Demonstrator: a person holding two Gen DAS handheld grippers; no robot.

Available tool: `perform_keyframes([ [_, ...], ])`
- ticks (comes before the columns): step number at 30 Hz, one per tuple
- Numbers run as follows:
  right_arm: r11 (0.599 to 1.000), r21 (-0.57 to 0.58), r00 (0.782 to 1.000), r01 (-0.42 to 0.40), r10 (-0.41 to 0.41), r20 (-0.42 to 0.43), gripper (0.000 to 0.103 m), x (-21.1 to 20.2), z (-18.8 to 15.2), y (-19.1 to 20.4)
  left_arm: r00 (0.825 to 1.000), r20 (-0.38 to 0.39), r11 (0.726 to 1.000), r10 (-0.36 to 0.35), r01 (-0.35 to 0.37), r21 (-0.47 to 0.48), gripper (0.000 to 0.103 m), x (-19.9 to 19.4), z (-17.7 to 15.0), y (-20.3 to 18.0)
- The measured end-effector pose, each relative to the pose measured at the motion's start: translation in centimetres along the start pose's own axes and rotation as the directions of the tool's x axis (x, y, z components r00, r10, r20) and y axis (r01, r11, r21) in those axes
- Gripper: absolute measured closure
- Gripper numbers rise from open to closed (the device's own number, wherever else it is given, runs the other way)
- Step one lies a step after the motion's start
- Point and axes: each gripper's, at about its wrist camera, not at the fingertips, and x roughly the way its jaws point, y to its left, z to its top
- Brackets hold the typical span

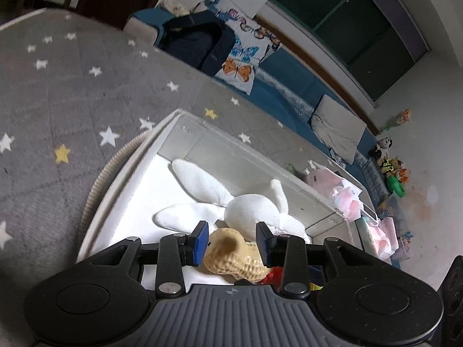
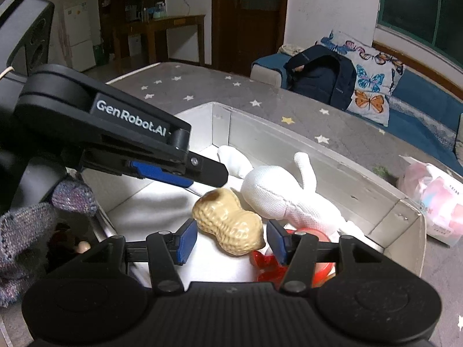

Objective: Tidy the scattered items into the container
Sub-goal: 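Withdraw the left gripper and move it to the black-and-red figure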

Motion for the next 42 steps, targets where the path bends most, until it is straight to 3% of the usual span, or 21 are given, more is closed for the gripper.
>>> perform_keyframes([
  [16,0.999,0.039,0.985,0.012,-0.018,0.172,0.036,-7.3,-1.8,2.7,0.994,0.105,0.994,0.002,-0.014,0.112,0.065,-7.1,-3.3,-0.9],
  [23,1.0,0.01,0.971,0.023,-0.025,0.24,0.019,-10.1,-3.6,5.2,0.989,0.149,0.991,-0.004,-0.016,0.133,0.065,-10.6,-5.3,0.1],
  [26,1.0,0.001,0.964,0.022,-0.021,0.265,0.017,-10.8,-4.5,6.2,0.987,0.161,0.99,0.006,-0.028,0.138,0.065,-11.7,-6.2,0.9],
  [33,1.0,-0.009,0.957,-0.001,0.004,0.291,0.0,-11.5,-6.9,8.2,0.986,0.161,0.991,0.034,-0.054,0.124,0.065,-13.2,-8.1,3.2],
  [42,0.996,0.024,0.948,-0.082,0.07,0.31,0.0,-11.0,-7.7,9.3,0.988,0.147,0.997,0.041,-0.049,0.057,0.065,-13.4,-9.0,5.9],
])
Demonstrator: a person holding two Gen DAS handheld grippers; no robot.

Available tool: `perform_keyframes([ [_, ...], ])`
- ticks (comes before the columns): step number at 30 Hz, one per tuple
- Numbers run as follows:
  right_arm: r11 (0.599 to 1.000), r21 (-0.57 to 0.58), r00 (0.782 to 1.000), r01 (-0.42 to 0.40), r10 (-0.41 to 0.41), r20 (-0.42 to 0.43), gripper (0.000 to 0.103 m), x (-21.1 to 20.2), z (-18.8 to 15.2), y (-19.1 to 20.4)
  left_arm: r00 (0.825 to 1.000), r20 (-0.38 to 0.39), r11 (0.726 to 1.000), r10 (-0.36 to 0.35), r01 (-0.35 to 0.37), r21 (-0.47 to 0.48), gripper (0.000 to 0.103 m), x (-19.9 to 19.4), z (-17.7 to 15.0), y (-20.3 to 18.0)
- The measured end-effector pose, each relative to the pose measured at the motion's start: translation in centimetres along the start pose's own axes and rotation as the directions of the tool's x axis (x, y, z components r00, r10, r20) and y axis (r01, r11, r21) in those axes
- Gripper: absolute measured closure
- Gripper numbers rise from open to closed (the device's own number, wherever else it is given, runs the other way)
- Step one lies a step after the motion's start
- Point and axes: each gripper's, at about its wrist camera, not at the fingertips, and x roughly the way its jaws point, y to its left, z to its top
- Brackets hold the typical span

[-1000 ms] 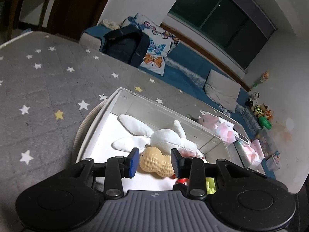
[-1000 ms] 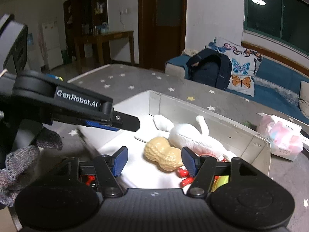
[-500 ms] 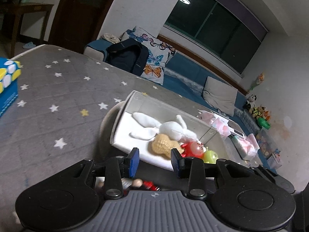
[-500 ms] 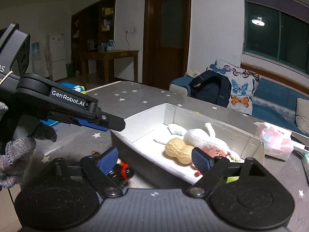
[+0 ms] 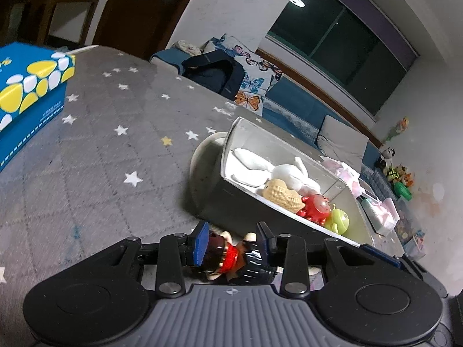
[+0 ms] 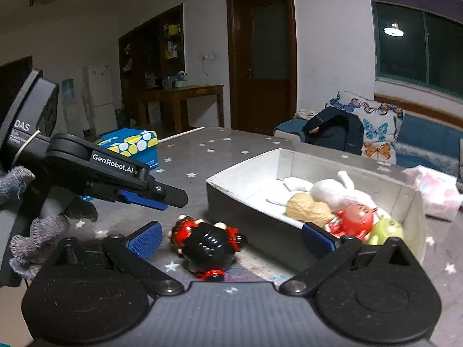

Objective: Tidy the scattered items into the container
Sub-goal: 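Withdraw the left gripper and move it to the black-and-red figure, then close the left gripper on the black-and-red round figure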

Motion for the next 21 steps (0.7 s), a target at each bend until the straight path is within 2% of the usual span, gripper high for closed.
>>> perform_keyframes([
  [5,0.998,0.047,0.999,-0.047,0.048,-0.022,0.0,1.5,-0.2,0.1,1.0,-0.02,1.0,-0.01,0.009,-0.016,0.065,0.5,-0.3,0.7],
  [21,0.993,0.107,0.992,-0.046,0.058,-0.112,0.0,4.7,-1.5,0.7,0.999,-0.027,1.0,0.017,-0.017,0.019,0.065,1.1,-0.5,0.9],
])
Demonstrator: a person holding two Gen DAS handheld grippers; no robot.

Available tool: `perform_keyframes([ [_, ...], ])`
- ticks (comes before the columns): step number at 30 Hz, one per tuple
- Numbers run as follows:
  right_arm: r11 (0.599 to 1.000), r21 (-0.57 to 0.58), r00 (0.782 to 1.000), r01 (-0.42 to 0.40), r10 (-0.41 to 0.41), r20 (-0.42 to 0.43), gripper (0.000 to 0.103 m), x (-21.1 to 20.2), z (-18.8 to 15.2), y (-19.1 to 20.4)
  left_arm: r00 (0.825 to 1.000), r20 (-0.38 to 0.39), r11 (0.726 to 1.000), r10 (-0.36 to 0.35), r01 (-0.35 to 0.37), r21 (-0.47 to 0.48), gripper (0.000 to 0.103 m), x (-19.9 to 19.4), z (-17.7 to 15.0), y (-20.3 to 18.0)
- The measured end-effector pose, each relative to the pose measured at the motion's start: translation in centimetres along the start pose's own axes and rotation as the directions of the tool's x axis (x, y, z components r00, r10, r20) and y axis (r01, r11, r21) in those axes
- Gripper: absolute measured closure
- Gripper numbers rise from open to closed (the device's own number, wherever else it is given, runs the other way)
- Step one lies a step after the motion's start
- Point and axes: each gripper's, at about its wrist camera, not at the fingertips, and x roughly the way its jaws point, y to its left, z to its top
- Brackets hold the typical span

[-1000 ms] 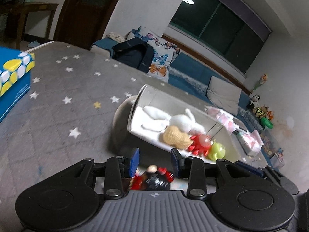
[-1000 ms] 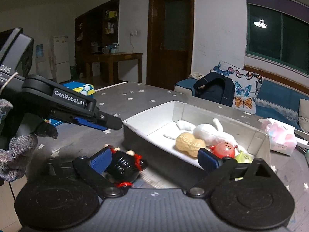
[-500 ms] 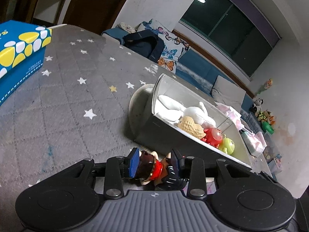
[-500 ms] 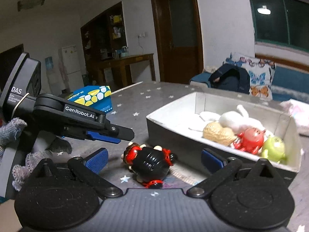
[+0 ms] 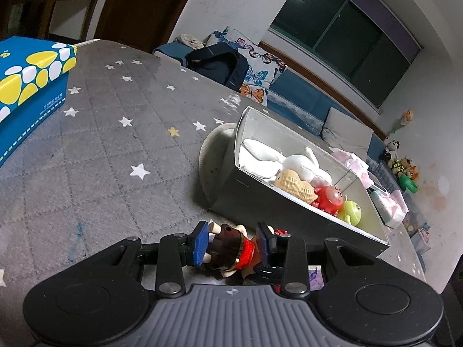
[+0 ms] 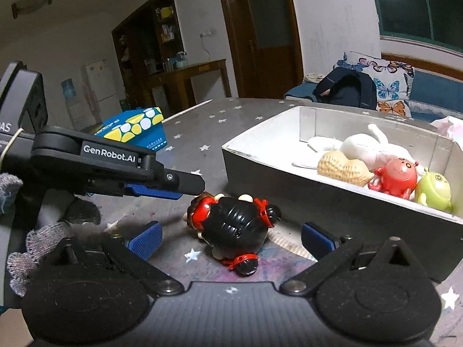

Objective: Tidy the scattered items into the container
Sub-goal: 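Close the left gripper on the black-and-red round figure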

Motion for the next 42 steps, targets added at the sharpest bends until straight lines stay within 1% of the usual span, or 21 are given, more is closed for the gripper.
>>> perform_keyframes([
  [11,1.0,0.01,0.998,0.002,-0.002,-0.068,0.0,2.3,-0.6,0.4,1.0,-0.014,1.0,-0.006,0.006,-0.001,0.065,0.4,0.1,0.5],
  [23,1.0,0.008,0.993,0.013,-0.012,-0.12,0.0,4.2,-1.2,1.0,0.999,-0.033,1.0,-0.014,0.015,0.014,0.065,0.7,0.1,0.8],
  [28,1.0,-0.004,0.992,0.024,-0.025,-0.121,0.0,4.5,-1.3,1.4,0.999,-0.044,1.0,-0.017,0.018,0.015,0.065,0.8,0.1,1.1],
  [36,0.999,-0.01,0.992,0.038,-0.038,-0.116,0.0,4.7,-1.5,1.6,1.0,-0.025,0.998,-0.018,0.019,0.052,0.065,0.7,0.1,1.0],
  [39,0.998,-0.025,0.99,0.054,-0.057,-0.126,0.0,5.0,-1.5,2.0,0.999,-0.031,0.998,-0.033,0.034,0.046,0.065,0.8,0.1,1.2],
  [42,0.997,-0.034,0.988,0.067,-0.071,-0.135,0.0,5.2,-1.4,2.3,0.997,-0.046,0.997,-0.066,0.067,0.029,0.065,0.9,0.2,1.6],
])
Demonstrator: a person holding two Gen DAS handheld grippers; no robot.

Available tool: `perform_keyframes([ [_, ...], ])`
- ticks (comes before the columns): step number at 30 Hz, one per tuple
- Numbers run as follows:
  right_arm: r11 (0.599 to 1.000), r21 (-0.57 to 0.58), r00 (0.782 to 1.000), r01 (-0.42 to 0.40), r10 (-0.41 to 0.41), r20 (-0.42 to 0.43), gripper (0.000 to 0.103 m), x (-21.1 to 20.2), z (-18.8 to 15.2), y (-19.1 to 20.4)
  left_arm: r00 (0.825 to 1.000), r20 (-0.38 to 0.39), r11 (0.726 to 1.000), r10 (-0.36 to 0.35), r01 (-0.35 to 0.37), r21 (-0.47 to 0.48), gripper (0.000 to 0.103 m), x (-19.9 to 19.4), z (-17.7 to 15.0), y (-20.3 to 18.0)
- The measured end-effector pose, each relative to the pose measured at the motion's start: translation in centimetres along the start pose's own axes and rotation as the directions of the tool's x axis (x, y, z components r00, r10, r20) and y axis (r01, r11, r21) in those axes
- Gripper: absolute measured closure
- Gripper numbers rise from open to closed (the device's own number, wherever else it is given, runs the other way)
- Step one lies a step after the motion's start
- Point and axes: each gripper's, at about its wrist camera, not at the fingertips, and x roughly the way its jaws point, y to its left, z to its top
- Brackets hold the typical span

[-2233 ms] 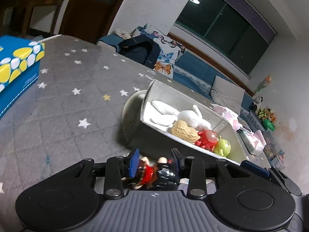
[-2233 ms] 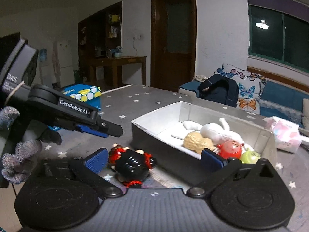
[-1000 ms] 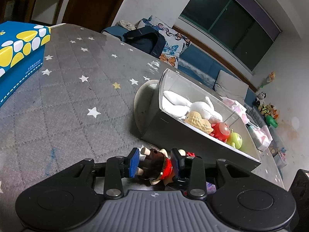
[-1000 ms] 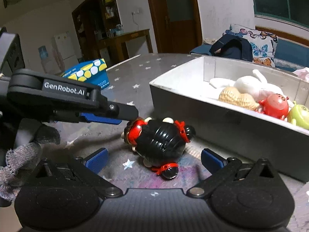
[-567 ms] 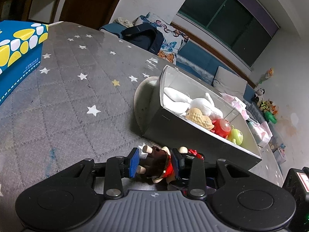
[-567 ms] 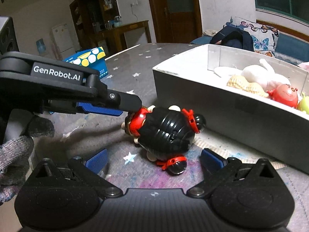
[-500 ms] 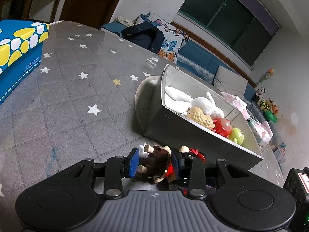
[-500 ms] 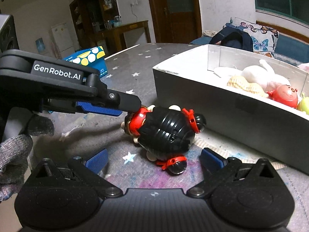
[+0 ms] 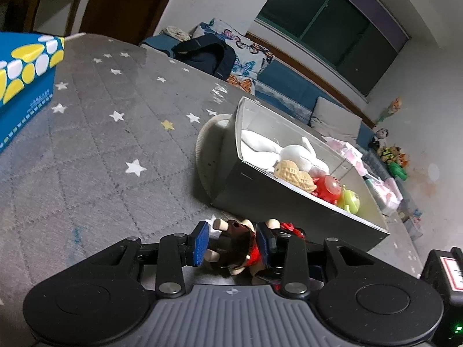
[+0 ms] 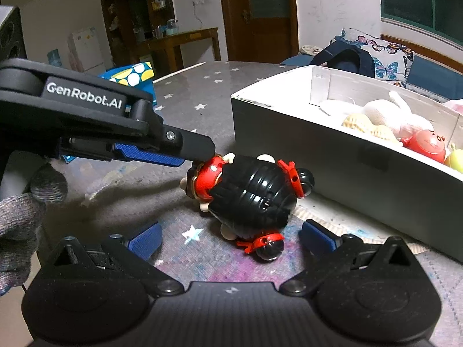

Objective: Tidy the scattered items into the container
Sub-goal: 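Close the left gripper on the black-and-red round figure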

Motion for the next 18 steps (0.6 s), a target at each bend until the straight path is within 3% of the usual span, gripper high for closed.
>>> perform_keyframes([
  [11,0.997,0.065,0.999,-0.039,0.039,0.011,0.0,0.1,0.7,-0.7,0.998,-0.042,0.998,-0.05,0.048,-0.046,0.065,0.8,0.5,0.7],
  [18,0.992,0.115,0.998,-0.054,0.051,0.024,0.015,-0.3,1.1,-1.6,0.995,-0.071,0.994,-0.074,0.068,-0.09,0.065,1.3,0.6,1.5],
])
